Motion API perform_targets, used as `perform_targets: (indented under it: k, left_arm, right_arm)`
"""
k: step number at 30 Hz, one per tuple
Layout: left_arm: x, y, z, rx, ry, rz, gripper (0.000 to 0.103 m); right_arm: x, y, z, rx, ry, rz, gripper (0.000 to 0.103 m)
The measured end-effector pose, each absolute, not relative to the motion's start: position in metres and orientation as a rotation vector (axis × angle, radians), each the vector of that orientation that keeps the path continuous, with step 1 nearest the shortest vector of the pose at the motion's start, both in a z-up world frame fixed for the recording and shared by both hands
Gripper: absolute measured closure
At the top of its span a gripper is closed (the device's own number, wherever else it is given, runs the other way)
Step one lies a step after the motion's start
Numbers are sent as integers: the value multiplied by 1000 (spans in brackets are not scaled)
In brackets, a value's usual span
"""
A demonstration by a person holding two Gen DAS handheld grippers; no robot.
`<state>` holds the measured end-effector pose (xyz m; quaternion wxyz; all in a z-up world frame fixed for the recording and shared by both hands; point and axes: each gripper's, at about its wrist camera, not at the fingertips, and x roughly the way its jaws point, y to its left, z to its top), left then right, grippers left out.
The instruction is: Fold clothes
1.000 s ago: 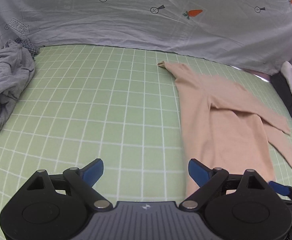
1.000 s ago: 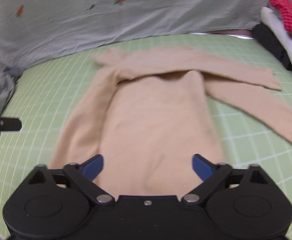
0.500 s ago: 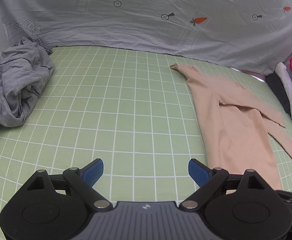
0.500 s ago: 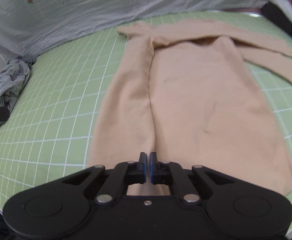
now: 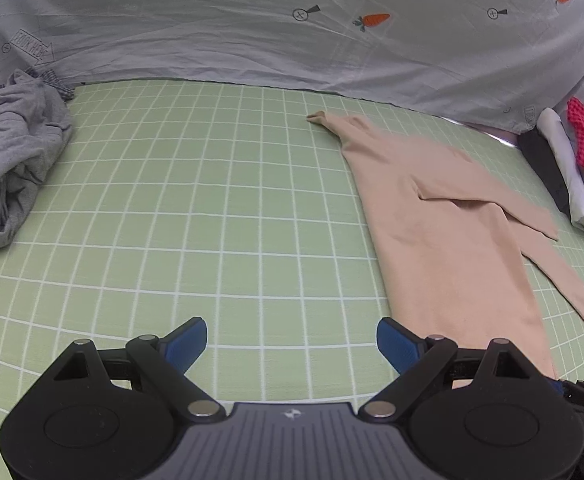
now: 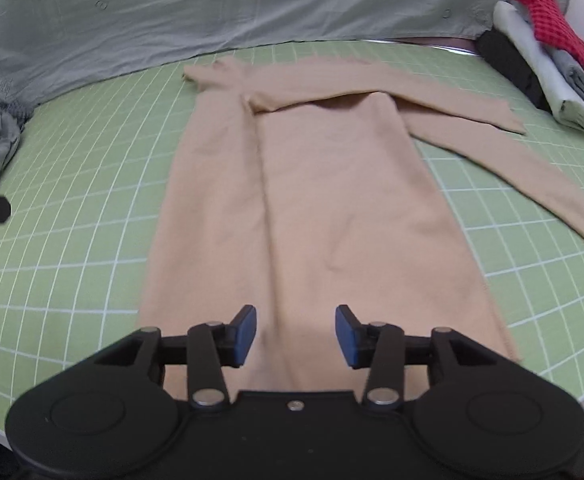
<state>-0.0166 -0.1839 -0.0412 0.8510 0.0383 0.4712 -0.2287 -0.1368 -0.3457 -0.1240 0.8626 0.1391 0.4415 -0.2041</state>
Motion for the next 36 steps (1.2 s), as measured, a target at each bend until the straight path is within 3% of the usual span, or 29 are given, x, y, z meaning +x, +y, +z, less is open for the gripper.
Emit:
perform_targets:
  k: [3, 19, 30, 32, 34, 35, 36]
  left_arm:
    - [-17, -204, -44, 79, 993, -482, 11]
    - [61, -334, -87, 79, 1022, -418, 11]
    - [129, -359, -125, 194, 1108, -305, 10]
    - [131, -359, -130, 197, 1116, -300, 4]
    - [132, -356, -131, 180, 1120, -298, 2]
    - [132, -355, -131, 172, 1122, -298, 2]
    - [132, -355, -131, 169, 1123, -296, 2]
  right_arm:
    - [-143, -368, -121, 313, 902, -451, 45]
    - [-105, -559, -128, 385, 800, -610, 43]
    - [-34, -717, -156, 463, 764, -829, 36]
    - [-28, -726, -163, 471, 772, -831, 36]
    - [-23, -729, -169, 469, 769, -830, 37]
    - [-22, -725, -169, 455, 764, -818, 44]
    - [-21, -722, -170, 433, 761, -806, 60]
